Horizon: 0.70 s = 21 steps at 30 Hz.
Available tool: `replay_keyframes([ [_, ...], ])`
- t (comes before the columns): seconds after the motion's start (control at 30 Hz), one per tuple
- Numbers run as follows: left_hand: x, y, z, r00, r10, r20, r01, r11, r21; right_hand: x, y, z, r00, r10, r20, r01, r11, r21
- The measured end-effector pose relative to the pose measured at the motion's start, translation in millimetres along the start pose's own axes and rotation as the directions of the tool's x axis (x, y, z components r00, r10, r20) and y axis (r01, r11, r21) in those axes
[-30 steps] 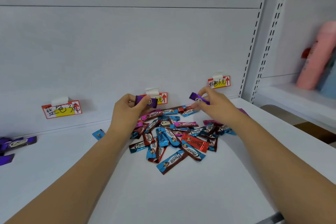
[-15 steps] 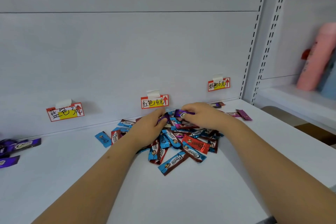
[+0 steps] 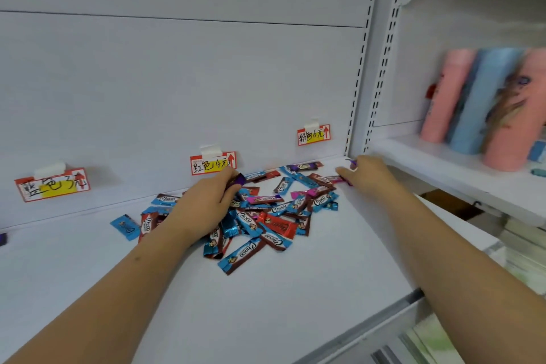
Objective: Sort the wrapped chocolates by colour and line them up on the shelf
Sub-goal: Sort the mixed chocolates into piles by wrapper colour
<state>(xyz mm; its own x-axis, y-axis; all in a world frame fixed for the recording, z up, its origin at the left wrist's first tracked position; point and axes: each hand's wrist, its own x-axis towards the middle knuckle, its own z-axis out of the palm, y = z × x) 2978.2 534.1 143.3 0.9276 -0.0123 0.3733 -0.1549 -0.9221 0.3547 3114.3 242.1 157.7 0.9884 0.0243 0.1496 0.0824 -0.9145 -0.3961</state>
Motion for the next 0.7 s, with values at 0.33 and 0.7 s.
replay_keyframes([
  [0.33, -2, 9, 2, 0.998, 0.001, -0.067, -0.01, 0.992, -0.127, 0, 21, -6, 0.994, -0.11, 0.027, 0.101, 0.97, 0.223],
  [0.7, 34, 17, 15, 0.964, -0.235, -0.128, 0.228, 0.972, -0.064, 34, -13, 2, 0.922, -0.382, 0.068, 0.361, 0.908, 0.212],
])
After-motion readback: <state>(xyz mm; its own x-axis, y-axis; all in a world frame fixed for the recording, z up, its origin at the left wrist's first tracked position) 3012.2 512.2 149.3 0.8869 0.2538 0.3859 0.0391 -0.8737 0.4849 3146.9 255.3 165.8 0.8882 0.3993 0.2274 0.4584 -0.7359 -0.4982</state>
